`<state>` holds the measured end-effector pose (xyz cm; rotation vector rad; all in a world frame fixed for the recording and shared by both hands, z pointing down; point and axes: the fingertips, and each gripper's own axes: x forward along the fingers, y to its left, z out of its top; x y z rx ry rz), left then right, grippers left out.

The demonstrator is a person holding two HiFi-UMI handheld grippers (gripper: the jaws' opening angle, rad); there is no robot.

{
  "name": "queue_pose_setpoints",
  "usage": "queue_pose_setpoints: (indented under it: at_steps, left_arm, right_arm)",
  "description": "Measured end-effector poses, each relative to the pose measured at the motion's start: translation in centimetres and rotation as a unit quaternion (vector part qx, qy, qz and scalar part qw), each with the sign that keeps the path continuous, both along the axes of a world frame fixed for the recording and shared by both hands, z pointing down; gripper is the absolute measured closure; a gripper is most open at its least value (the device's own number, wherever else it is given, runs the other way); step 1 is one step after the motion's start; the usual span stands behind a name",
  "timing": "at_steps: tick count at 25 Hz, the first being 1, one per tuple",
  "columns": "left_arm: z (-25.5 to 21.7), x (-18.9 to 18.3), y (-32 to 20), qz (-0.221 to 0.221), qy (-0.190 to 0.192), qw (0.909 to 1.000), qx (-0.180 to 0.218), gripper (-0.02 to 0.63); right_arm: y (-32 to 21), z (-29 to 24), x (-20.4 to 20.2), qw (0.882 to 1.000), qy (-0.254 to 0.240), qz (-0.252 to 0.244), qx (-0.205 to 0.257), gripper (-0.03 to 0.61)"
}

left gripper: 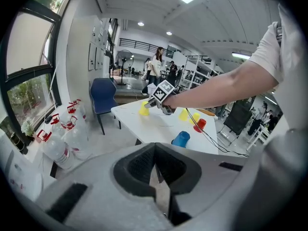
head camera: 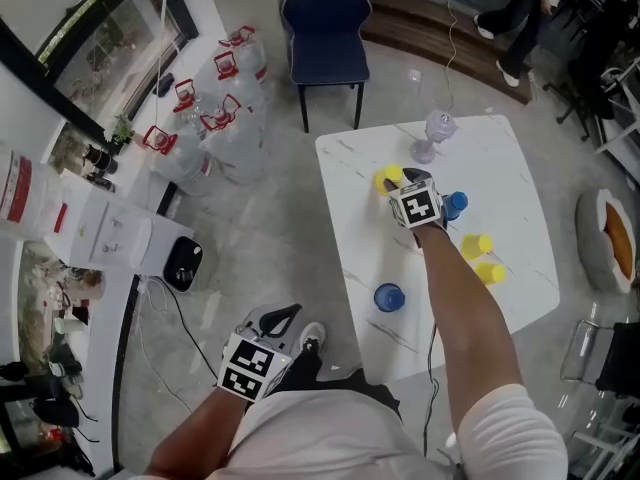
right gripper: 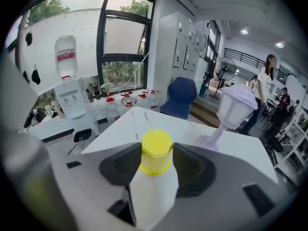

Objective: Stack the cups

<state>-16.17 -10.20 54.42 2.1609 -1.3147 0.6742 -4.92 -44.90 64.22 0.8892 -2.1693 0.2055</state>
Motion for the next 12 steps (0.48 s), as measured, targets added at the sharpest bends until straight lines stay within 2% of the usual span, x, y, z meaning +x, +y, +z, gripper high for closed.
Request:
queue_pose_setpoints:
  at_steps: [6,12]
  left_arm:
    - [-1.0,0.9,-1.2,0.02,0.004,0.9996,0.02,0.604]
    - [-2.2,3.3,-2.8,0.055,0.018,0.9972,0.047,0.604]
  right_arm:
    - [2.9,-3.4,1.5,0.999,-0.045,0.022,0.012,0.371]
    - [8.2,-7.3,4.4,0.997,-0.068,0.031,0.032,0.371]
